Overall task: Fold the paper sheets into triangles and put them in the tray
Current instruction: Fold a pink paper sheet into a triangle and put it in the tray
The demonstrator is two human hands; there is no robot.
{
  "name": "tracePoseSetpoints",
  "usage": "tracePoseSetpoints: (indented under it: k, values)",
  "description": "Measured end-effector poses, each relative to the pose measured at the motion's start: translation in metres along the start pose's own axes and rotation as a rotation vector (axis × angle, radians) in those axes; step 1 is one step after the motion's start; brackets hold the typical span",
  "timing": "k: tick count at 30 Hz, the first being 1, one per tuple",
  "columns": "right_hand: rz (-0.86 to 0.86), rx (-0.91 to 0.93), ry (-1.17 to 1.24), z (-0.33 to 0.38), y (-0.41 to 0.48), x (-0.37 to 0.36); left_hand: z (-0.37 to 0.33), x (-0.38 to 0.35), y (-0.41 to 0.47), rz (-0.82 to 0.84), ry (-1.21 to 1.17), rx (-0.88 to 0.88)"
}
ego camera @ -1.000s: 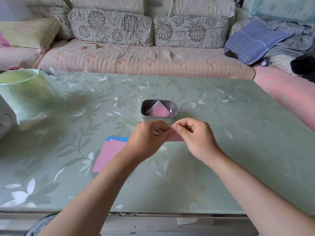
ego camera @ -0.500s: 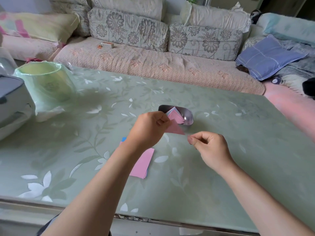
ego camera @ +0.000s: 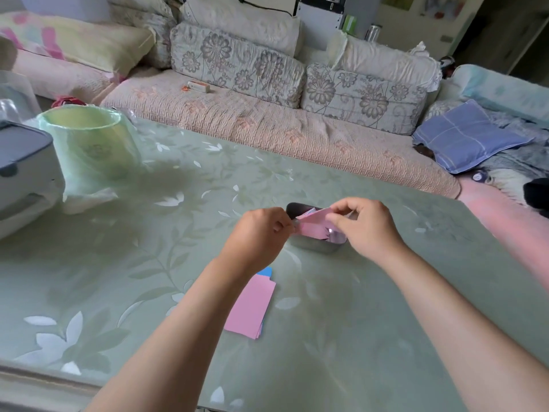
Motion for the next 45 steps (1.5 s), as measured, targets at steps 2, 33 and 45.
tracePoseSetpoints:
  k: [2, 33, 45]
  values:
    - [0.021, -0.027, -0.036, -0.006, 0.017, 0.004, 0.008, 0.001, 0.002, 0.031, 0.048, 0.036]
    - [0.366, 0.202, -0.903, -0.019, 0.063, -0.074, 0.020, -0.031, -0.003, 0.215, 0.175, 0.047]
    - [0.253, 0.191, -0.839, -0.015, 0.067, -0.070, 0.021, -0.032, -0.003, 0.207, 0.174, 0.048]
Point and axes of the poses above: each hand's wrist, its own y-axis towards the middle knuckle, its own x-axis out of the back of the hand, z = x × y, the point moved 5 cm from there along y, towards the middle knuckle, and after that the axes turned 4 degrees about -y, right-handed, at the moved point
